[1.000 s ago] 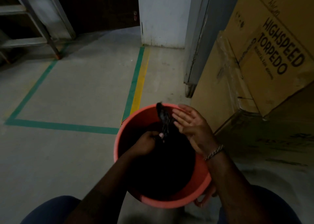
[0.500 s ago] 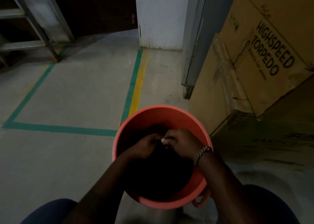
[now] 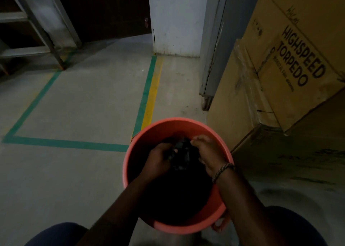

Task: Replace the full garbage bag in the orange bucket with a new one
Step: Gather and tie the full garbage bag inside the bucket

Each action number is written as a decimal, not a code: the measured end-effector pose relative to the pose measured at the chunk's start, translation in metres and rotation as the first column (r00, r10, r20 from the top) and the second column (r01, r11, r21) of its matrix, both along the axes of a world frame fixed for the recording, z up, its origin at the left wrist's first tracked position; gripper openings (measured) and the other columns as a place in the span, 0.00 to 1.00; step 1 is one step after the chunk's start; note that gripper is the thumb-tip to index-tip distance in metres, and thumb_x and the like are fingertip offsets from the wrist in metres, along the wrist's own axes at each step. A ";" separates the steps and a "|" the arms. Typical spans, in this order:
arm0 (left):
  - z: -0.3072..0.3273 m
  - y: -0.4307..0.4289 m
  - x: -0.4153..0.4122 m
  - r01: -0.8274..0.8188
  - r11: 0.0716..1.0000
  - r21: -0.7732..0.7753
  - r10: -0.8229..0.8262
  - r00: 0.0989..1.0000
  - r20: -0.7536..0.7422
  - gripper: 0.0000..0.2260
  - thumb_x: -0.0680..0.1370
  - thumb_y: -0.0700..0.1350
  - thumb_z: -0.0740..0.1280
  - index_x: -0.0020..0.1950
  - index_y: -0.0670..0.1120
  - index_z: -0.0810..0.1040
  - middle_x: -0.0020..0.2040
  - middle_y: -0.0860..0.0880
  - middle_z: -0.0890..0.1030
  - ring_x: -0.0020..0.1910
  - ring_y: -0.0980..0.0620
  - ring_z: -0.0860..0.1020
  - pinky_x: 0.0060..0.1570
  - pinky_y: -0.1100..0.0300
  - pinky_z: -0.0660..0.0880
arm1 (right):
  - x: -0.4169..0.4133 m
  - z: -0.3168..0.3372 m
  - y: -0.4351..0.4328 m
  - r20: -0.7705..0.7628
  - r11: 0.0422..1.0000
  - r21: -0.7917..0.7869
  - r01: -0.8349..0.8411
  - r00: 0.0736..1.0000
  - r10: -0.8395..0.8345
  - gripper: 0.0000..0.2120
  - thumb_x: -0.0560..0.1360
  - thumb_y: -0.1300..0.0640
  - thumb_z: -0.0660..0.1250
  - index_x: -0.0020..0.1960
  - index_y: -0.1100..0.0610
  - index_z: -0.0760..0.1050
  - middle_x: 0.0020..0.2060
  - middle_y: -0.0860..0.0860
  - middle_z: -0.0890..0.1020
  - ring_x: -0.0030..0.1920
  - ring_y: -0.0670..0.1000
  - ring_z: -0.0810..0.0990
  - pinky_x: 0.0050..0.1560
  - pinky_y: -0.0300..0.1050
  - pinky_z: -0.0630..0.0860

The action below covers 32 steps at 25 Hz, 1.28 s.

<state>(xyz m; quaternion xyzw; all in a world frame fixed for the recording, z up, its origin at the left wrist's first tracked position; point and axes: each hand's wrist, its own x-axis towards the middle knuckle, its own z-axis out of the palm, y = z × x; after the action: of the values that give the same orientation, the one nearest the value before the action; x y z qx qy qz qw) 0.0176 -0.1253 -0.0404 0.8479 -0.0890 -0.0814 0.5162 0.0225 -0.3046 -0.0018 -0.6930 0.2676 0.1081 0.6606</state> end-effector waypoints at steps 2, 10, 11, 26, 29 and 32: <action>-0.010 0.001 0.003 -0.239 0.969 0.059 0.240 0.970 -0.023 0.14 0.75 0.54 0.68 0.50 0.45 0.84 0.46 0.48 0.84 0.50 0.50 0.83 0.50 0.57 0.78 | -0.006 0.003 0.009 0.304 0.891 -0.452 0.047 0.947 0.105 0.13 0.71 0.69 0.65 0.46 0.52 0.75 0.43 0.50 0.80 0.46 0.51 0.79 0.44 0.41 0.72; -0.004 -0.017 0.002 -0.508 0.855 -0.107 0.453 0.831 -0.324 0.08 0.79 0.42 0.69 0.43 0.43 0.85 0.35 0.50 0.82 0.35 0.58 0.77 0.35 0.69 0.72 | -0.038 -0.020 0.049 0.280 0.780 -0.546 -0.305 0.811 0.513 0.15 0.71 0.63 0.67 0.55 0.49 0.74 0.44 0.45 0.80 0.42 0.45 0.79 0.46 0.42 0.76; -0.003 -0.017 0.002 -0.508 0.853 -0.117 0.446 0.827 -0.342 0.08 0.79 0.43 0.68 0.42 0.43 0.84 0.34 0.50 0.82 0.35 0.57 0.77 0.36 0.67 0.72 | -0.038 -0.022 0.049 0.269 0.781 -0.552 -0.293 0.824 0.499 0.16 0.71 0.62 0.68 0.56 0.49 0.74 0.45 0.46 0.80 0.43 0.45 0.78 0.47 0.43 0.76; 0.022 -0.019 -0.001 -0.382 0.909 -0.169 0.279 0.856 -0.436 0.16 0.79 0.57 0.67 0.39 0.46 0.81 0.32 0.52 0.78 0.30 0.60 0.73 0.27 0.71 0.68 | -0.044 -0.032 0.057 0.297 0.977 -0.210 -0.033 0.950 0.095 0.06 0.71 0.65 0.72 0.45 0.56 0.80 0.36 0.48 0.78 0.34 0.40 0.73 0.38 0.33 0.70; 0.022 -0.017 -0.002 -0.308 0.936 -0.170 0.228 0.899 -0.373 0.17 0.81 0.55 0.66 0.37 0.45 0.78 0.31 0.51 0.75 0.30 0.58 0.71 0.29 0.65 0.67 | -0.043 -0.035 0.058 0.251 1.000 -0.025 -0.018 0.968 0.023 0.05 0.73 0.66 0.69 0.44 0.58 0.80 0.34 0.49 0.80 0.34 0.42 0.74 0.37 0.38 0.71; 0.025 -0.013 -0.004 -0.194 0.968 -0.162 0.141 0.947 -0.289 0.16 0.82 0.50 0.64 0.35 0.47 0.75 0.29 0.55 0.73 0.28 0.62 0.70 0.31 0.63 0.66 | -0.043 -0.031 0.054 0.208 0.998 0.052 -0.038 0.978 0.027 0.07 0.74 0.66 0.67 0.41 0.56 0.78 0.30 0.48 0.77 0.31 0.43 0.71 0.31 0.37 0.68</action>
<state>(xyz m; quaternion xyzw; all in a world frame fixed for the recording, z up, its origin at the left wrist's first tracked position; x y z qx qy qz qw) 0.0138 -0.1386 -0.0150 0.7802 0.0490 -0.1454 0.6065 -0.0205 -0.2502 -0.0332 -0.6861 0.1829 0.0536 0.7021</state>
